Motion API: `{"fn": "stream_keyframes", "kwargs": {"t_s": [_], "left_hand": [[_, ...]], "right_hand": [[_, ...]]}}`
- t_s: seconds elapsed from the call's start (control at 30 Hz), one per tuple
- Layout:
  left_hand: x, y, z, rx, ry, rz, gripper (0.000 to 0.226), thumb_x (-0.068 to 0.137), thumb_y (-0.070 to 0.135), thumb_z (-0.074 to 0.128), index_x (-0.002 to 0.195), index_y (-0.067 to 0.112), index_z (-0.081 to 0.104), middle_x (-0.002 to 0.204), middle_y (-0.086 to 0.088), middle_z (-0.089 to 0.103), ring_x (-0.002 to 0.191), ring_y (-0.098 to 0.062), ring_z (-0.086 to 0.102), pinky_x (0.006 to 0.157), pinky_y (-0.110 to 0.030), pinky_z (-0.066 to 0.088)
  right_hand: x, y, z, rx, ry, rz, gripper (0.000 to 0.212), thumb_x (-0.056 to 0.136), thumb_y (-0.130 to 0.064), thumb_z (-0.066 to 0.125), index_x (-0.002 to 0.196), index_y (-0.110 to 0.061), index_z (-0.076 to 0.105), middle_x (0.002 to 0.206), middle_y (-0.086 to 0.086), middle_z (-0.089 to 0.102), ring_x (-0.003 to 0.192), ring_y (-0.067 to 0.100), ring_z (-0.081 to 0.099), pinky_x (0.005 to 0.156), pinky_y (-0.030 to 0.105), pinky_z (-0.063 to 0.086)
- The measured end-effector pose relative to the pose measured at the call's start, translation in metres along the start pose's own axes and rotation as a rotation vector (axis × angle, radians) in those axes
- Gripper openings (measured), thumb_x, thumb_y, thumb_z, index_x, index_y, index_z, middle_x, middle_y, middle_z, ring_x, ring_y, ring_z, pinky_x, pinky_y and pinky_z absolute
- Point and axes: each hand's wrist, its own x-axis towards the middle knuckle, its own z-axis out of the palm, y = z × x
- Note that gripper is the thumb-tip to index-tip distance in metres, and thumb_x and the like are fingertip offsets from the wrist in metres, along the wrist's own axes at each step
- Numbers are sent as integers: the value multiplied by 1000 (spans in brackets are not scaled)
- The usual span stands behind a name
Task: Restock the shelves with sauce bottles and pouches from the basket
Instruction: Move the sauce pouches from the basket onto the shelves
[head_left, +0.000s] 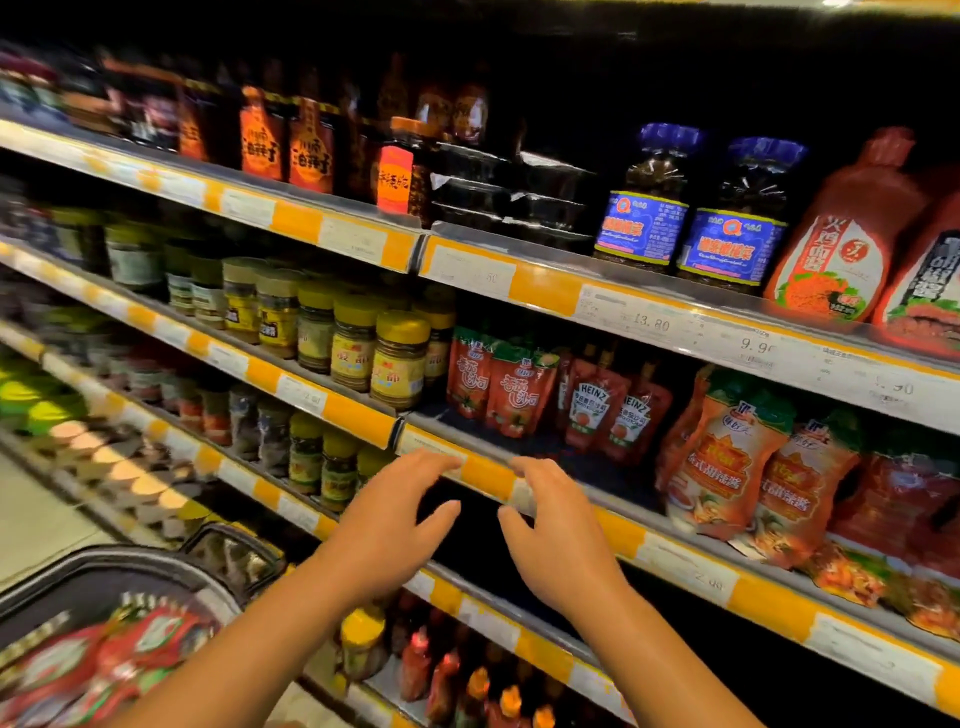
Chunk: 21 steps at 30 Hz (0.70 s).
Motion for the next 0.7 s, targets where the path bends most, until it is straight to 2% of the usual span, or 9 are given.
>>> {"fn": "stream_keyframes", "kwargs": {"t_s": [0.1, 0.2, 0.3, 0.37, 0.43, 0.47, 0.53, 0.63, 0.7], "left_hand": [[-55, -45, -27, -42, 33, -175, 49, 100, 54, 58, 147, 51, 44, 144, 36, 40, 132, 7, 41, 106, -25, 43], [-114, -92, -54, -89, 93, -359, 45, 97, 51, 65, 140, 51, 50, 140, 20, 54, 126, -3, 52, 103, -37, 50], [-174, -134, -77, -106, 151, -501, 40, 93, 48, 72, 127, 57, 53, 127, 40, 52, 117, 11, 52, 92, -14, 44], [-211, -158, -92, -115, 190, -586, 42, 91, 41, 76, 124, 57, 55, 126, 43, 53, 121, 14, 50, 92, -7, 41], [-243, -177, -105, -143, 220, -679, 46, 89, 40, 76, 130, 50, 57, 134, 32, 56, 125, 5, 54, 104, -23, 46], [-258, -185, -111, -164, 245, -724, 47, 87, 44, 75, 130, 49, 58, 135, 27, 58, 122, 1, 57, 104, -31, 49], [-285, -200, -118, -183, 312, -793, 49, 80, 51, 72, 128, 46, 61, 132, 22, 62, 114, -2, 61, 100, -35, 52], [-317, -223, -120, -137, 349, -886, 49, 88, 40, 74, 134, 28, 63, 135, 8, 64, 126, -14, 59, 109, -43, 47], [-333, -240, -117, -159, 383, -953, 50, 88, 32, 74, 134, 16, 63, 133, 0, 65, 126, -19, 60, 109, -44, 48]], "right_hand": [[-7, -31, 29, 46, -70, -68, 53, 102, -43, 55, 152, -38, 38, 156, -19, 37, 144, 6, 37, 114, 28, 34], [-13, -65, 66, 77, -186, -151, 54, 101, -40, 58, 152, -36, 39, 154, -18, 41, 143, 7, 39, 113, 27, 35], [-19, -100, 110, 77, -317, -235, 57, 100, -43, 60, 153, -35, 39, 152, -15, 44, 140, 11, 43, 112, 32, 42], [-22, -123, 142, 74, -401, -274, 60, 100, -43, 59, 154, -33, 36, 156, -12, 41, 142, 14, 41, 114, 37, 42], [-24, -144, 173, 62, -475, -308, 59, 101, -43, 59, 154, -32, 36, 157, -10, 40, 143, 17, 40, 114, 38, 41], [-25, -155, 188, 60, -510, -322, 58, 100, -44, 59, 153, -33, 36, 156, -9, 39, 142, 18, 40, 113, 39, 41], [-28, -176, 218, 77, -571, -343, 53, 100, -43, 60, 148, -36, 39, 153, -8, 42, 138, 19, 43, 110, 39, 44], [-30, -202, 260, 82, -630, -379, 56, 99, -39, 63, 150, -32, 41, 152, -6, 47, 137, 18, 45, 109, 36, 43], [-30, -215, 288, 88, -674, -367, 55, 98, -36, 65, 148, -28, 46, 150, -4, 51, 137, 21, 49, 107, 36, 44]]}}
